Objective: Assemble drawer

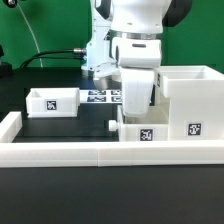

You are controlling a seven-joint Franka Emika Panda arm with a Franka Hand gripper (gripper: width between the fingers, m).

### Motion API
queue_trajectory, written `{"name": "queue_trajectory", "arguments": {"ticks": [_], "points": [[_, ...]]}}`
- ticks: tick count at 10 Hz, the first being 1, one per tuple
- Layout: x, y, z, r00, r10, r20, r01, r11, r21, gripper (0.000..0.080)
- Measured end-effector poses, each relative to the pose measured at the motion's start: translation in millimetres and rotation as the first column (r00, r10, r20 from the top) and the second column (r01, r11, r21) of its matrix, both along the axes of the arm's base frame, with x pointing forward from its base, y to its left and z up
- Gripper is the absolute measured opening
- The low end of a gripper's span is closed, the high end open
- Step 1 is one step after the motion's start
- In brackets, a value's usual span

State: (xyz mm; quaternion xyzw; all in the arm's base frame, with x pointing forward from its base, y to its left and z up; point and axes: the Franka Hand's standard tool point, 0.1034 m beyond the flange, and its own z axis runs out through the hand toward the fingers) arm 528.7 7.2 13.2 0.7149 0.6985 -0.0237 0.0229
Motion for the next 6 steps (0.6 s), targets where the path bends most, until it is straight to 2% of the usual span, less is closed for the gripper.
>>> {"name": "queue_trajectory", "arguments": {"ticks": [6], "points": [[-1.0,4.9,-1.6,1.000,0.021,-0.011,-0.021,1.000,-0.004,0.0042]]}}
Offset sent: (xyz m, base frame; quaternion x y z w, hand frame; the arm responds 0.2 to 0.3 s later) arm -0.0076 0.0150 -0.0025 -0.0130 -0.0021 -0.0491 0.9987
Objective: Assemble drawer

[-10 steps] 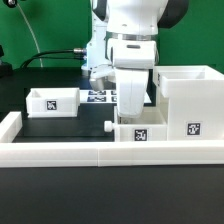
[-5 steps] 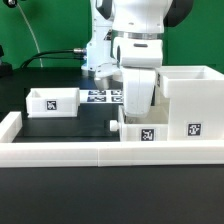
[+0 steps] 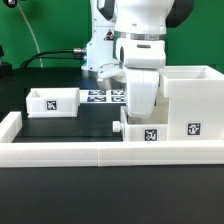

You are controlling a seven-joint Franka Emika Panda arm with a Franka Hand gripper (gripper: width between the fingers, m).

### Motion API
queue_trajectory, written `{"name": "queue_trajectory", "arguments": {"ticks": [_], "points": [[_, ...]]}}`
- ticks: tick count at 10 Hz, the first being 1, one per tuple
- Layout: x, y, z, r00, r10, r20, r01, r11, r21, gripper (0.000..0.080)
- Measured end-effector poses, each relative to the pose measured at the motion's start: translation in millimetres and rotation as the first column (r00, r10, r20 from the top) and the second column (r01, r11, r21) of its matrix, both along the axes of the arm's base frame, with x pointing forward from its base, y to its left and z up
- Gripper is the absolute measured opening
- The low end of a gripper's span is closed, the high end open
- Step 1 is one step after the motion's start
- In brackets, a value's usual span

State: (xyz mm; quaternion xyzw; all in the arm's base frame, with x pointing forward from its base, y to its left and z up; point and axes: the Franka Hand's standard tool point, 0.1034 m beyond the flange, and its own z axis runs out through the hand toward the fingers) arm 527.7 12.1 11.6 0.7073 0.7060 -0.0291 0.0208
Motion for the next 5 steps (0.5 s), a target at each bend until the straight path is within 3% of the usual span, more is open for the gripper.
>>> {"name": "queue_trajectory", "arguments": {"ticks": [4,5], "points": [[1.3,-1.6,0.1,1.000,-0.004,-0.005,0.004,1.000,-0.002,0.0042],[1.6,-1.0,0.8,1.000,-0.009,-0.003,0.009,1.000,-0.002,0.0220]]}}
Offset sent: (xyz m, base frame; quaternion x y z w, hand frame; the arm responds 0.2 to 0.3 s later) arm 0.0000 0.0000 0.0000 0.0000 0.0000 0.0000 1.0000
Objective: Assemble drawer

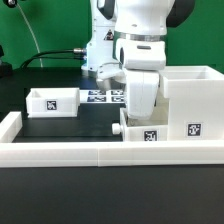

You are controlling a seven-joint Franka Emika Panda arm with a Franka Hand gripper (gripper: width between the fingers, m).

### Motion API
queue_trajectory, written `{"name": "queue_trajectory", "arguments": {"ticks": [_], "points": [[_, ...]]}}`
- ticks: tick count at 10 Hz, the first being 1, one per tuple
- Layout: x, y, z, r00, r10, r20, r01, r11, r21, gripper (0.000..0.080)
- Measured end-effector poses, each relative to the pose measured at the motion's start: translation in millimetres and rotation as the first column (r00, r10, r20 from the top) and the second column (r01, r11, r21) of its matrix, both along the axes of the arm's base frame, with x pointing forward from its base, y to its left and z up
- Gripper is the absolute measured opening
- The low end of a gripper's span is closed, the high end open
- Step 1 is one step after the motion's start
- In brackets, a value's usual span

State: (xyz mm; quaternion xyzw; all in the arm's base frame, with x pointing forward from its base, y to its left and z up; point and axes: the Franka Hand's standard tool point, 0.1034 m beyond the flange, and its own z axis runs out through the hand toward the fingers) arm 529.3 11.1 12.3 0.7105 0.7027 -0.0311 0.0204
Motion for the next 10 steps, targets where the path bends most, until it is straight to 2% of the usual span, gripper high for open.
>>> {"name": "queue_trajectory", "arguments": {"ticks": [1,2,3,4,5,7,10], "points": [[0.2,0.2,1.0,1.000,-0.008,0.002,0.008,1.000,0.000,0.0354],[1.0,0.2,2.6,1.000,-0.011,0.004,0.011,1.000,0.000,0.0354],[1.9,0.1,5.1,1.000,-0.011,0.005,0.011,1.000,-0.001,0.0538],[2.7,-0.5,9.2,1.000,-0.012,0.004,0.012,1.000,-0.003,0.0616],[4.2,-2.4,15.5,1.000,-0.016,0.007,0.016,1.000,-0.005,0.0639],[8.1,-13.7,36.5,0.999,-0.027,0.027,0.027,1.000,-0.012,0.0648],[11.8,-42.8,53.2,0.998,-0.042,0.051,0.043,0.999,-0.018,0.0649]]}}
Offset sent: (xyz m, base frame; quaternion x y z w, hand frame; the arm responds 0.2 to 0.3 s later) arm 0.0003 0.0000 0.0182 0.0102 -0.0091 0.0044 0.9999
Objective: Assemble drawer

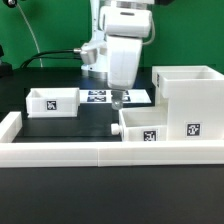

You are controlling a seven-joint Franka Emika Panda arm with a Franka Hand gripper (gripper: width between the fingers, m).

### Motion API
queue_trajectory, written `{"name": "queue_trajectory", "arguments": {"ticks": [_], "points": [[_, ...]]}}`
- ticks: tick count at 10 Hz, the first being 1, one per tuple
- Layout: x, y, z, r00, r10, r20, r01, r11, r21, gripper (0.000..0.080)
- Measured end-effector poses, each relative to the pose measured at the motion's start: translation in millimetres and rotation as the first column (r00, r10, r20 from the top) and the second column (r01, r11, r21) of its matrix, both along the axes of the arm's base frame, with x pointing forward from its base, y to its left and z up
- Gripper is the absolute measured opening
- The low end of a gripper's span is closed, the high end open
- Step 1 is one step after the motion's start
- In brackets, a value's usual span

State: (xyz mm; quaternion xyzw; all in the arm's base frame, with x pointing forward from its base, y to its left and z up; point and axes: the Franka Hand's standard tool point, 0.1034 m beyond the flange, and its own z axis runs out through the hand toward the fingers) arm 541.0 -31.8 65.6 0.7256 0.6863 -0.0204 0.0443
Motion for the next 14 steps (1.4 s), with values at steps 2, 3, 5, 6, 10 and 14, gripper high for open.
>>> {"name": "queue_trajectory", "arguments": {"ticks": [2,3,5,6,10,14], "points": [[-0.8,-1.1,-2.2,1.000,-0.005,-0.002,0.005,1.000,0.001,0.0649],[-0.9,-6.7,-5.3,0.999,0.040,-0.007,-0.040,0.999,0.015,0.0649],[2.8,-28.4,-21.0,0.999,0.048,-0.014,-0.047,0.994,0.097,0.0649],[3.4,-31.8,-25.6,0.999,0.052,-0.012,-0.050,0.990,0.130,0.0649],[-8.4,-25.2,-44.0,0.999,0.032,-0.039,-0.024,0.980,0.197,0.0649],[-21.0,11.1,-52.3,0.998,0.024,-0.065,-0.010,0.979,0.202,0.0649]]}}
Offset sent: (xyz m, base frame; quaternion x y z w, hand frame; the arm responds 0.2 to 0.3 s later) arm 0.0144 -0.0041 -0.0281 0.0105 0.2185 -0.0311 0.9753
